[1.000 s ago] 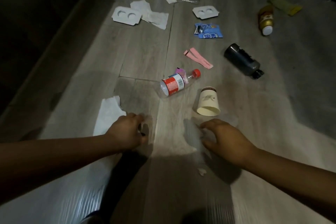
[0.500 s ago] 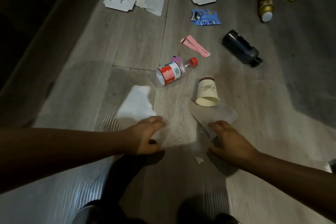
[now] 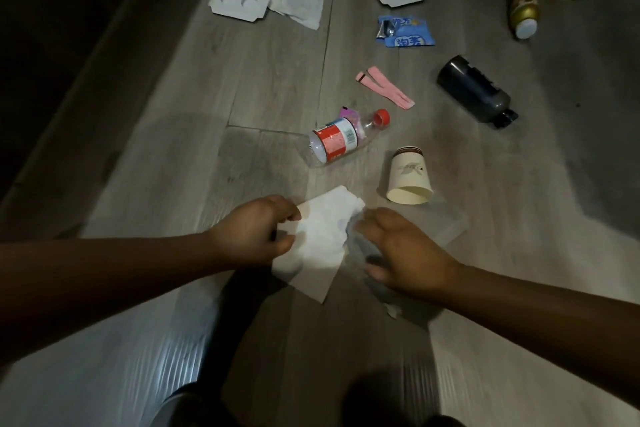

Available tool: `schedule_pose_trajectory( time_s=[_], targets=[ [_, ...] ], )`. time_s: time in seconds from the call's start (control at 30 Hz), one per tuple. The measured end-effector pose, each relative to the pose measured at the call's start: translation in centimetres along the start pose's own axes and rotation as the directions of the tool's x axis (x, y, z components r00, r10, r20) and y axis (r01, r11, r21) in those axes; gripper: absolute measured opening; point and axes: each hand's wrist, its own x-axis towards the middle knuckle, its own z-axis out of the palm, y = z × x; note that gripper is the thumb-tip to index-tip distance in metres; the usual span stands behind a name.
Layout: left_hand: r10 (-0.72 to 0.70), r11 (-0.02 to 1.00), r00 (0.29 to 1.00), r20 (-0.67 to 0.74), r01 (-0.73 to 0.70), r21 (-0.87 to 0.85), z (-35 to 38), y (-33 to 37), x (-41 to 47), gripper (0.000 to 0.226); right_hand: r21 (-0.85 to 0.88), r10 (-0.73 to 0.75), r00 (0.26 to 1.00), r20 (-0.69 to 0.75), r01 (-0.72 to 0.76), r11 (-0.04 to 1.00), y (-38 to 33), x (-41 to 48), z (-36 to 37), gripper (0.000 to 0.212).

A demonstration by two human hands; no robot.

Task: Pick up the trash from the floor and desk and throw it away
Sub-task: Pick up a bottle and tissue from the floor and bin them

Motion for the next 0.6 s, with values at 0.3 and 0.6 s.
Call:
schedule_pose_trajectory(
  time_s=[0.3,0.6],
  targets=[
    [-0.063,0.994,0.998,0.027,0.06,0.087,-1.9,-3.3,-2.4,0.025,-0.116,-0.115,0.983,0.146,0.132,0.984,-1.9,6.3,2.4,0.085],
    [-0.04,0.996,0.997,0.068,0.034,0.088,-1.5,-3.0,-1.3,0.028,-0.137,-0.099,0.974,0.206,0.129,0.982,0.0,0.6,3.6,0.079]
  ],
)
